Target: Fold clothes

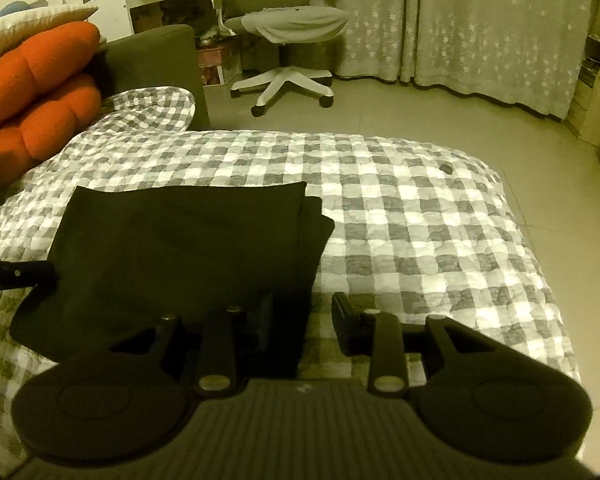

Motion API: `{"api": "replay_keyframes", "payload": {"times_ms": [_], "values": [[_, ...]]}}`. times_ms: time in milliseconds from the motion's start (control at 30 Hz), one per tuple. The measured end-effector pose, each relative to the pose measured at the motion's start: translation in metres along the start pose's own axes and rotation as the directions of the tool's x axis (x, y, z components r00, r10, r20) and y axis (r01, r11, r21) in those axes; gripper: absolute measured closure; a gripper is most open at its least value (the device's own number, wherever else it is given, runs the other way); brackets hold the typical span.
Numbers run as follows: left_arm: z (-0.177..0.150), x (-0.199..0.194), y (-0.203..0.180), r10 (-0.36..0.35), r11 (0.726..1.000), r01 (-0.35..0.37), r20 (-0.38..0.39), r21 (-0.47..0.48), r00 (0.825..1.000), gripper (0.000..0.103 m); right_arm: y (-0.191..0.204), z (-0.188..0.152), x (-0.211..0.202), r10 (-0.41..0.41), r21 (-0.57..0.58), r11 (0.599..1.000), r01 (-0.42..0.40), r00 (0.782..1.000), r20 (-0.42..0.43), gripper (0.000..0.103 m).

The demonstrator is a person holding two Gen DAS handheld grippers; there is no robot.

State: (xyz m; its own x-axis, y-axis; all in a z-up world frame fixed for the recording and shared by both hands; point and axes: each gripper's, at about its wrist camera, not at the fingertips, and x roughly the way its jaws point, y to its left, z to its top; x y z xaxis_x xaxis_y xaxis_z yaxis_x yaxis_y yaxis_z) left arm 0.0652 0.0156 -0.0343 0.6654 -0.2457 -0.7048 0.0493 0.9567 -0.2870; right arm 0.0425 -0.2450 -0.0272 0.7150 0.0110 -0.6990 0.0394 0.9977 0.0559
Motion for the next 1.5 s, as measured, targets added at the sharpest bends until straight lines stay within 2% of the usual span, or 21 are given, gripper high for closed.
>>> {"api": "replay_keyframes", "payload": {"times_ms": [233,400,733,900,967,1133,1300,1500], "values": [[-0.001,-0.004,-0.003,-0.001,1.000,0.001,0.005,0.012,1.000,0.067,-0.002,0.003,-0.004,-0.001,0.006,1.000,0.001,1.000,0.020,0.067],[-0.003,-0.007,-0.006,-0.006,1.000,0.006,-0.012,0.012,1.000,0.066,-0.004,0.003,-0.001,-0.016,0.008,1.000,0.016,1.000,-0.019,0.064],[-0.003,-0.008,-0.003,-0.022,1.000,0.022,-0.031,-0.007,0.999,0.066,-0.011,0.003,-0.010,0.013,0.044,0.999,-0.011,1.000,-0.024,0.063],[-0.001,-0.010,0.002,-0.025,0.999,0.023,-0.042,-0.035,0.999,0.066,-0.014,0.001,-0.019,0.028,0.053,0.998,-0.028,0.999,-0.016,0.055],[-0.001,-0.012,0.003,-0.028,0.999,0.026,-0.041,-0.044,0.999,0.065,-0.017,-0.002,-0.024,0.030,0.071,0.997,-0.029,1.000,-0.008,0.054],[-0.004,-0.015,0.011,-0.034,0.997,0.030,-0.052,-0.076,0.998,0.063,-0.024,-0.012,-0.032,0.083,0.127,0.989,-0.080,0.996,-0.015,0.054],[-0.010,-0.021,0.016,-0.048,0.994,0.041,-0.065,-0.100,0.997,0.063,-0.031,-0.023,-0.039,0.193,0.210,0.961,-0.182,0.981,-0.032,0.054],[-0.017,-0.025,0.021,-0.063,0.992,0.055,-0.072,-0.115,0.995,0.062,-0.029,-0.020,-0.037,0.179,0.206,0.964,-0.168,0.983,-0.036,0.054]]}}
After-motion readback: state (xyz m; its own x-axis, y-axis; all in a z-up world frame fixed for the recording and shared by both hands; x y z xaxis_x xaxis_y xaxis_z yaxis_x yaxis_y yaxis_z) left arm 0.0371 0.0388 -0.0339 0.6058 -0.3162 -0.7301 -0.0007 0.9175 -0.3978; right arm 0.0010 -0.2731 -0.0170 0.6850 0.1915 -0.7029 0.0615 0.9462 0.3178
